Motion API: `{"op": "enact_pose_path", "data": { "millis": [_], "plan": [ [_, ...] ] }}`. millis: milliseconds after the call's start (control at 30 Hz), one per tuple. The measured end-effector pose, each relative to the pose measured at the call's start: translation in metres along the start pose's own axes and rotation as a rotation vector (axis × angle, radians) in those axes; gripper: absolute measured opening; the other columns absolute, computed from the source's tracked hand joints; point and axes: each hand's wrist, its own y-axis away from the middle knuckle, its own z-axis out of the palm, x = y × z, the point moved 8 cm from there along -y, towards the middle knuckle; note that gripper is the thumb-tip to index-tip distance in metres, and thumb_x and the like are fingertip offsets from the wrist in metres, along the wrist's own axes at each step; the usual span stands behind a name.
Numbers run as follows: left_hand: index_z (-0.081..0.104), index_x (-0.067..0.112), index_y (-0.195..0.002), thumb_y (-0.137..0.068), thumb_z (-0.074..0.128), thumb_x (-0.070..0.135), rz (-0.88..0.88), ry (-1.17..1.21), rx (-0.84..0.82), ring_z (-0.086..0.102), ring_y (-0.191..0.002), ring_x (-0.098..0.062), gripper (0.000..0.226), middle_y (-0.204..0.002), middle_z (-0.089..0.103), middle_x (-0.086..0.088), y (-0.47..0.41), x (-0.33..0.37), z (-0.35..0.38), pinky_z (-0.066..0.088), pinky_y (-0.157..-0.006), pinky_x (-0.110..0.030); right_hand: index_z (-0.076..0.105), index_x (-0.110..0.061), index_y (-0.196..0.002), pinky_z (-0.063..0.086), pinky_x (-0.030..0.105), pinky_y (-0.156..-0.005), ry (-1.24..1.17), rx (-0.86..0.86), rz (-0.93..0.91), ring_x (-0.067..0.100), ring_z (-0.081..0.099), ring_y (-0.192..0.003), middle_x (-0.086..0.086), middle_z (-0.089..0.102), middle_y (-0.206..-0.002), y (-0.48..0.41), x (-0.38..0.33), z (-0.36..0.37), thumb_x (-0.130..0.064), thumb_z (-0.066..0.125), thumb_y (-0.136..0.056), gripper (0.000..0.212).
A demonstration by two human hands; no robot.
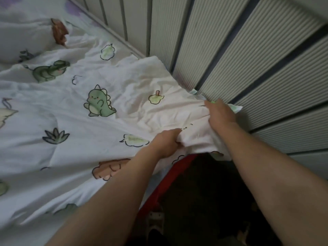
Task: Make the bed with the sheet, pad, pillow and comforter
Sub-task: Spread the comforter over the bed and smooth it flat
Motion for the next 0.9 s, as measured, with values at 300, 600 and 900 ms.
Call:
{"op": "enact_pose_path", "data": {
  "millis": [300,600,900],
  "plan": [
    [0.051,0.02,-0.128,-0.082,0.071,0.023,-0.182,0.461,-0.258,0.059,-0.085,-0.022,0.051,-0.105,0.064,-0.009,-0.029,-0.022,0.031,0.048,-0.078,-0.034,0.037,-0.023,-0.142,0.041,0.045,-0.1,0.02,-0.131,-0.03,0.035,0.045,-0.12,0.014,0.042,-0.132,-0.016,0.026,0.05,-0.013,0.054,-0.087,0.058],
    [0.054,0.012,-0.129,-0.084,0.058,0.008,-0.328,-0.149,0.475,0.052,-0.114,-0.032,0.045,-0.127,0.052,-0.014,-0.027,-0.125,-0.119,0.045,-0.092,-0.04,0.04,-0.018,-0.139,0.037,0.037,-0.099,-0.088,0.09,-0.327,0.027,0.038,-0.118,0.008,0.041,-0.13,-0.032,-0.071,0.026,-0.008,0.05,-0.083,0.058],
    [0.054,0.019,-0.12,-0.081,0.064,0.026,-0.636,-0.389,0.339,0.048,-0.112,-0.037,0.042,-0.124,0.049,-0.011,0.025,-0.224,-0.125,0.045,-0.088,-0.045,0.035,-0.017,-0.138,0.037,0.039,-0.096,-0.02,0.069,-0.485,0.03,0.041,-0.122,0.012,0.04,-0.136,-0.057,-0.172,0.053,-0.03,0.055,-0.091,0.053]
  ]
}}
